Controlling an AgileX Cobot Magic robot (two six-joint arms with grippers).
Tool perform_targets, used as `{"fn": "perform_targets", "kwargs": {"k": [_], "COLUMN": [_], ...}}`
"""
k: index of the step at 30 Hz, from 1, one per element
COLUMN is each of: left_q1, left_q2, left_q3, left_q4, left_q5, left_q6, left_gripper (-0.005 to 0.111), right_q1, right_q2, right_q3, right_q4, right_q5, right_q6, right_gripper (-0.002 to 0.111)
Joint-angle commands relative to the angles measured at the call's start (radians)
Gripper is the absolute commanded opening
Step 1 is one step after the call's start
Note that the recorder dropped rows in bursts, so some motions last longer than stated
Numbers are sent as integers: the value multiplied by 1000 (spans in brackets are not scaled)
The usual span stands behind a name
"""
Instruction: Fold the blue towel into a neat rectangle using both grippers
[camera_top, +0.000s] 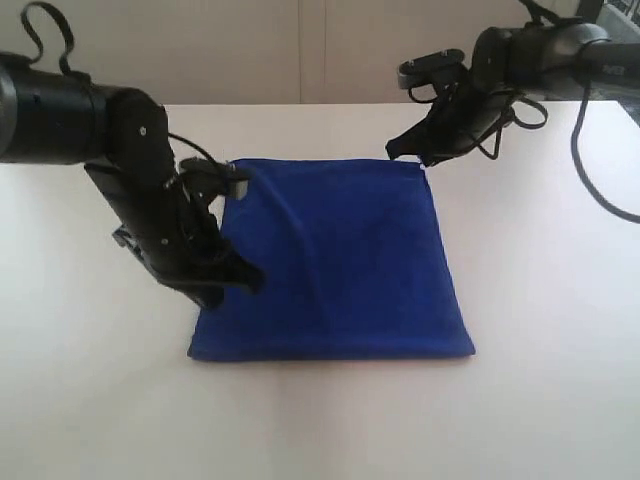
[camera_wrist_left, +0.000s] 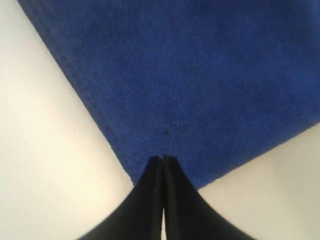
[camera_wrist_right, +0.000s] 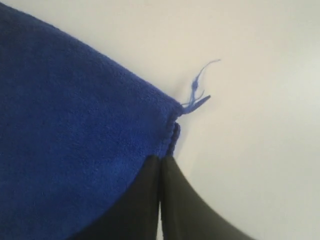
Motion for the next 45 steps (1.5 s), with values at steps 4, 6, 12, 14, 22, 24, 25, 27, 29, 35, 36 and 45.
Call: {"fn": "perform_targets", "kwargs": {"k": [4, 6, 12, 14, 22, 24, 25, 27, 29, 35, 36, 45], "left_q1": [2, 15, 104, 104, 105, 105, 105, 105, 105, 105, 105, 105], "left_q2": [-103, -82, 126, 177, 286, 305, 309, 316, 325, 345, 345, 345], "left_q3": [-37, -37, -160, -229, -325, -328, -328, -328, -328, -328, -328, -328], "left_q4": [98, 102, 44, 26, -35, -57, -58, -58, -58, -42, -31, 31], "left_q5": [-142, -252, -275, -263, -242, -226, -221, -204, -197, -140, -133, -67], "left_q6": [-7, -35, -81, -45, -17, -17, -15, 4, 9, 10, 10, 10], "left_gripper": [0, 0, 0, 0, 0, 0, 0, 0, 0, 0, 0, 0], "right_q1": [-7, -7, 4, 5, 4, 4, 4, 4, 4, 4, 4, 4], "right_q2": [-31, -31, -31, -20, 69, 84, 89, 92, 92, 91, 91, 91], "right_q3": [1, 5, 3, 3, -1, -1, -1, -1, -1, -1, -1, -1], "right_q4": [38, 62, 253, 258, 256, 251, 240, 232, 232, 222, 212, 130], "right_q5": [41, 41, 13, -31, -80, -80, -80, -80, -80, -58, -56, -54], "right_q6": [-9, -9, -161, -163, -163, -163, -163, -163, -163, -163, -163, -147], "right_gripper": [0, 0, 0, 0, 0, 0, 0, 0, 0, 0, 0, 0]}}
